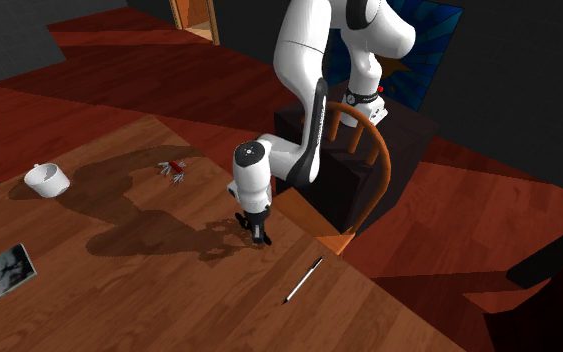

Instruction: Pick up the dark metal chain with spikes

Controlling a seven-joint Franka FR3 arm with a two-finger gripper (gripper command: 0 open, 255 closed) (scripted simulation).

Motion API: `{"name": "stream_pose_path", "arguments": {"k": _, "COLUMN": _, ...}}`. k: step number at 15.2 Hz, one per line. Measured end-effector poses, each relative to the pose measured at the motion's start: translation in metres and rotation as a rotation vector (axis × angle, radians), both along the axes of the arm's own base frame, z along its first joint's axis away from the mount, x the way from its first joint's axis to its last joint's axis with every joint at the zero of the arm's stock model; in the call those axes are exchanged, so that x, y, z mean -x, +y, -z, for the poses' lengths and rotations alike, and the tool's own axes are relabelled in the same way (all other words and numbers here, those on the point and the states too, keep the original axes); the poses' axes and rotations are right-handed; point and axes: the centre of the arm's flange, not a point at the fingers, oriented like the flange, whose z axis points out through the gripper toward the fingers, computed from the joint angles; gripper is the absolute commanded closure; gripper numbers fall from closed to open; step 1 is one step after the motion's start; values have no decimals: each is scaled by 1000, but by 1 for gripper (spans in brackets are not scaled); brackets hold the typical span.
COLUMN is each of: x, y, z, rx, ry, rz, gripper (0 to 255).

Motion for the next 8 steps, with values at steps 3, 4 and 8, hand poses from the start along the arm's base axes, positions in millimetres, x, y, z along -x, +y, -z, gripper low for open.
{"name": "stream_pose_path", "arguments": {"k": 3, "x": 1, "y": 1, "z": -14, "rx": 0, "ry": 0, "rz": 0, "gripper": 255}}
{"name": "stream_pose_path", "arguments": {"k": 4, "x": 1, "y": 0, "z": -19, "rx": 0, "ry": 0, "rz": 0, "gripper": 255}}
{"name": "stream_pose_path", "arguments": {"k": 8, "x": 0, "y": 0, "z": -39, "rx": 0, "ry": 0, "rz": 0, "gripper": 255}}
